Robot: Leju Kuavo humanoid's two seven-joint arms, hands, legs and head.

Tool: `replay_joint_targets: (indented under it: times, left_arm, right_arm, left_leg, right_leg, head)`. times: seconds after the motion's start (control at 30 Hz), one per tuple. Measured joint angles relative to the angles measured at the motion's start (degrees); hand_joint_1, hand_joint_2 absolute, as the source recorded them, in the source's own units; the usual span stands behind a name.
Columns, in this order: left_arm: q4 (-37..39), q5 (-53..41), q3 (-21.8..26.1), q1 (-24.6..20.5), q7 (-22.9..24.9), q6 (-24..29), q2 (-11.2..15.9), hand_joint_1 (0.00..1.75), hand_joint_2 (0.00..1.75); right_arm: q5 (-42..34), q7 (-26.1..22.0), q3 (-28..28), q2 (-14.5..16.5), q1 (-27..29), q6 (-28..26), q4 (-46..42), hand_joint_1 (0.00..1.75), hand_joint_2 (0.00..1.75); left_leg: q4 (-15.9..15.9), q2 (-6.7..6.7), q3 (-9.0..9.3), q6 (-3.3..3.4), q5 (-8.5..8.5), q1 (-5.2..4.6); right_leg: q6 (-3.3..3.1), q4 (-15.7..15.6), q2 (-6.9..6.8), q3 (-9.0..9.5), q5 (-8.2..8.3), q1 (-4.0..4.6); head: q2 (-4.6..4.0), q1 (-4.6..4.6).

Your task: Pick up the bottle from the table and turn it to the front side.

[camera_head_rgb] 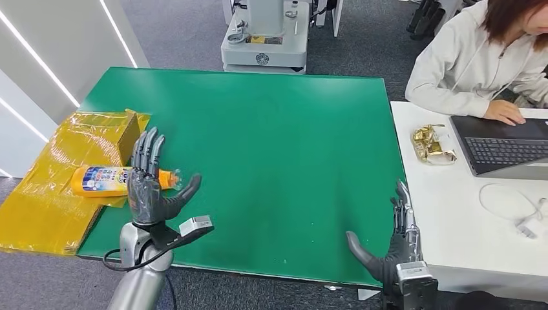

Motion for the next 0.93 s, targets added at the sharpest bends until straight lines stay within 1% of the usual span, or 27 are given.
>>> replay_joint_targets:
  times: [0.07,0.1,0.23,0.33,0.37,0.43,0.5,0.57,0.67,0.77,0.83,0.93]
  left_arm:
    - [-9.9,-7.7,0.0,2.8,0.0,0.0,-2.9,0.00,1.75]
    - [-13.4,-9.2,0.1,3.8,0.0,0.0,-3.9,0.00,1.75]
    - [-17.9,-9.4,0.2,5.1,0.0,0.0,-5.5,0.00,1.75]
    - [-18.6,-6.2,0.1,5.7,0.0,0.0,-6.0,0.00,1.75]
    - [-18.5,-3.5,-0.2,5.8,0.0,-0.1,-5.9,0.00,1.75]
    - [-17.1,7.8,-2.5,5.7,0.4,-2.2,-5.1,0.00,1.75]
    - [-15.1,22.9,-6.4,5.5,1.8,-7.5,-4.0,0.00,1.75]
    - [-13.4,32.7,-10.3,5.6,3.8,-14.1,-3.1,0.00,1.75]
    - [-11.1,39.2,-15.0,5.6,6.0,-22.3,-2.1,0.00,1.75]
    - [-9.6,45.2,-17.7,5.7,8.2,-28.5,-1.2,0.00,1.75]
    - [-9.1,47.8,-18.6,5.7,9.5,-31.4,-0.6,0.00,1.75]
    - [-8.9,48.7,-19.2,5.7,10.5,-33.0,0.1,0.00,1.75]
  right_arm:
    - [-0.1,0.2,0.5,0.0,1.0,-1.2,0.3,0.00,1.75]
    - [-0.2,0.3,0.6,0.0,1.6,-1.8,0.4,0.00,1.75]
    - [-0.6,0.5,0.9,0.0,2.7,-3.3,0.4,0.00,1.75]
    - [-0.8,0.6,1.1,0.3,3.2,-3.9,0.1,0.00,1.75]
    - [-0.7,0.5,1.1,0.5,3.4,-4.1,-0.1,0.00,1.75]
    - [-0.5,0.3,1.1,0.9,3.9,-4.2,-0.8,0.00,1.75]
    - [-0.5,-0.1,1.1,1.4,4.5,-4.1,-1.8,0.00,1.75]
    - [-0.9,-0.6,1.1,1.9,5.2,-4.0,-2.9,0.00,1.75]
    - [-1.3,-1.2,1.1,2.5,6.1,-4.2,-4.2,0.00,1.75]
    - [-1.3,-1.2,1.1,2.9,7.3,-5.0,-5.6,0.00,1.75]
    - [-1.1,-0.9,1.0,3.1,8.2,-5.3,-6.8,0.00,1.75]
    - [-0.9,-0.6,0.8,3.4,9.1,-5.1,-8.1,0.00,1.75]
  left_leg:
    - [0.0,0.02,0.02,0.03,-0.08,0.01]
    - [0.0,0.01,0.02,0.03,-0.10,0.01]
    - [0.0,0.02,0.02,0.02,-0.10,0.02]
    - [0.0,0.03,0.03,0.02,-0.10,0.01]
    - [0.0,0.03,0.04,0.02,-0.10,0.01]
    - [0.0,0.01,0.05,0.03,-0.10,0.01]
    - [0.0,0.00,0.04,0.03,-0.10,0.01]
    - [0.0,0.01,0.02,0.03,-0.10,0.01]
    - [0.0,0.04,0.01,0.04,-0.11,0.00]
    - [0.0,0.04,0.01,0.07,-0.14,0.00]
    - [0.0,0.04,0.01,0.07,-0.15,0.00]
    - [0.0,0.05,0.02,0.06,-0.17,0.00]
  right_leg:
    - [0.02,0.0,0.02,0.00,-0.02,0.00]
    - [0.03,0.0,0.00,0.00,-0.03,0.01]
    - [0.03,0.0,0.00,0.00,-0.04,0.02]
    - [0.03,0.0,0.02,-0.01,-0.04,0.01]
    - [0.03,0.0,0.02,-0.02,-0.04,0.01]
    - [0.03,0.0,0.00,-0.01,-0.04,0.01]
    - [0.04,0.0,-0.01,-0.01,-0.04,0.01]
    - [0.04,0.0,0.00,-0.01,-0.04,0.01]
    - [0.04,0.0,0.04,-0.01,-0.04,0.01]
    - [0.05,0.0,0.03,-0.01,-0.05,0.00]
    - [0.06,0.0,0.03,-0.01,-0.06,0.00]
    - [0.06,0.0,0.04,-0.02,-0.07,0.00]
  head:
    - [0.00,-0.01]
    - [0.00,-0.02]
    - [0.00,-0.01]
    - [0.00,-0.01]
    - [0.00,-0.01]
    - [0.00,-0.01]
    - [0.00,-0.02]
    - [0.00,-0.01]
    - [0.00,-0.01]
    - [0.00,-0.01]
    - [0.00,-0.01]
    - [0.00,-0.02]
